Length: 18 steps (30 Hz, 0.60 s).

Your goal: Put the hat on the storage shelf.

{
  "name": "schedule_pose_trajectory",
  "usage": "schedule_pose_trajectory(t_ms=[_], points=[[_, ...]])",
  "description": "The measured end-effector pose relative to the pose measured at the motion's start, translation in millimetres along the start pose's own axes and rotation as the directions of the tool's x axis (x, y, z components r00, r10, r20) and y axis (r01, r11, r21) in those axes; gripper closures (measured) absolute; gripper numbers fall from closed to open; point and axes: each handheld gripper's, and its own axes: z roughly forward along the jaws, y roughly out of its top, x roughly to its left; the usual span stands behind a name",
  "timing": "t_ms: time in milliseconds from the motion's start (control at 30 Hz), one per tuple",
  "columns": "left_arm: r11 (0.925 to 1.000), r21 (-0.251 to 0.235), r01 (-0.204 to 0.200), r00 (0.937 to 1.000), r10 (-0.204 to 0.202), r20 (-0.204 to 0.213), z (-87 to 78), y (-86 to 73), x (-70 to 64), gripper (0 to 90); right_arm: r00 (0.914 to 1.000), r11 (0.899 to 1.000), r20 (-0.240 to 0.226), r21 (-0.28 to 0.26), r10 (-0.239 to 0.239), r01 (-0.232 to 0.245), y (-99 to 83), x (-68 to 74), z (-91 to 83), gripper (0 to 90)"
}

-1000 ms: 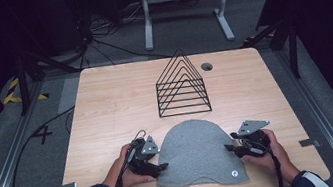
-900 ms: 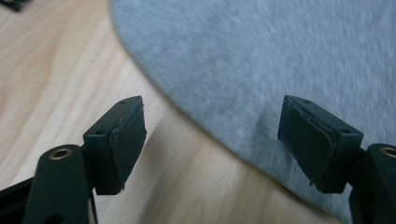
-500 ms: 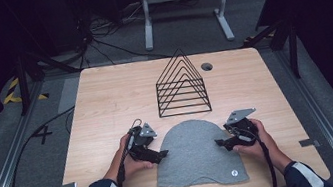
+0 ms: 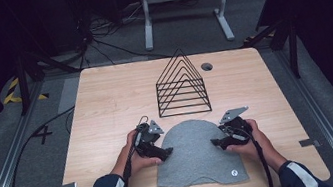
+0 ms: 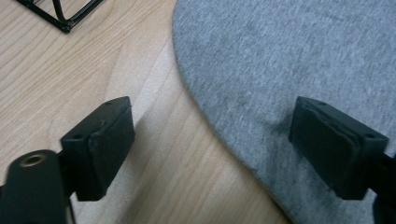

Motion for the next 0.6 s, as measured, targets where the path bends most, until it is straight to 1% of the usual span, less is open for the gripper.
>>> schedule_pose_trajectory(t_ms=[33,67,100,133,200,233,267,300,367,400,433,500,533,567,600], points=[[1.0000,0.000,-0.004,1.0000,0.004,0.008,-1.6,-0.2,-2.1,18.9,1.0000,1.000,-0.005,-0.004,-0.004,0.004,-0.6,1.2,-0.7,45.2],[1.0000,0.000,-0.004,1.0000,0.004,0.008,-1.6,-0.2,-2.1,24.9,1.0000,1.000,-0.005,-0.004,-0.004,0.004,-0.6,1.2,-0.7,45.2],[0.9998,0.001,-0.021,0.9996,0.021,0.019,-4.6,-0.3,-5.2,31.2,0.9999,1.000,-0.010,-0.013,-0.014,0.013,-1.6,2.6,-1.6,51.5],[0.9999,-0.001,-0.014,0.9996,0.014,0.023,-5.2,-1.0,-6.2,34.6,0.9997,1.000,-0.020,-0.014,-0.016,0.016,-1.9,3.5,-1.9,54.8],[0.9998,-0.008,-0.017,0.9995,0.017,0.026,-6.6,-1.8,-5.2,39.8,0.9992,0.999,-0.033,-0.022,-0.025,0.024,-2.6,5.0,-2.4,61.4],[0.9998,-0.008,-0.017,0.9995,0.017,0.026,-6.6,-1.8,-5.2,43.3,0.9992,0.999,-0.033,-0.022,-0.025,0.024,-2.6,5.0,-2.4,61.4],[1.0000,-0.008,-0.002,0.9997,0.002,0.026,-7.4,-2.3,-4.4,43.3,0.9989,0.999,-0.040,-0.024,-0.022,0.021,-3.1,5.9,-2.8,64.6],[0.9999,-0.009,-0.008,0.9997,0.008,0.024,-7.8,-2.2,-3.0,46.7,0.9985,0.999,-0.047,-0.027,-0.028,0.026,-3.7,6.5,-3.0,68.5],[1.0000,-0.006,0.004,0.9996,-0.004,0.029,-8.7,-2.1,-2.3,52.4,0.9977,0.999,-0.061,-0.033,-0.032,0.030,-4.7,6.9,-3.5,73.0],[1.0000,-0.006,0.005,0.9995,-0.004,0.031,-9.0,-2.0,-2.0,57.8,0.9967,0.999,-0.073,-0.038,-0.034,0.031,-5.3,6.9,-3.3,77.3],[0.9999,-0.011,0.007,0.9993,-0.006,0.038,-8.8,-2.2,-1.5,61.7,0.9963,0.999,-0.079,-0.039,-0.036,0.033,-5.5,7.0,-3.3,78.1],[0.9999,-0.014,0.009,0.9992,-0.008,0.039,-8.8,-2.3,-1.3,64.4,0.9961,0.998,-0.079,-0.042,-0.039,0.036,-5.6,7.0,-3.4,79.0],[0.9999,-0.015,0.004,0.9991,-0.004,0.043,-8.9,-2.3,-0.9,64.4,0.9960,0.999,-0.081,-0.040,-0.039,0.036,-5.6,7.3,-3.5,79.6],[0.9998,-0.011,0.014,0.9985,-0.014,0.053,-9.5,-2.8,-0.7,69.8,0.9958,0.998,-0.079,-0.041,-0.046,0.043,-5.5,8.4,-3.6,81.4],[0.9998,-0.011,0.019,0.9982,-0.018,0.057,-9.6,-2.8,-0.5,70.7,0.9956,0.998,-0.078,-0.042,-0.051,0.048,-5.6,8.8,-3.6,81.8]])
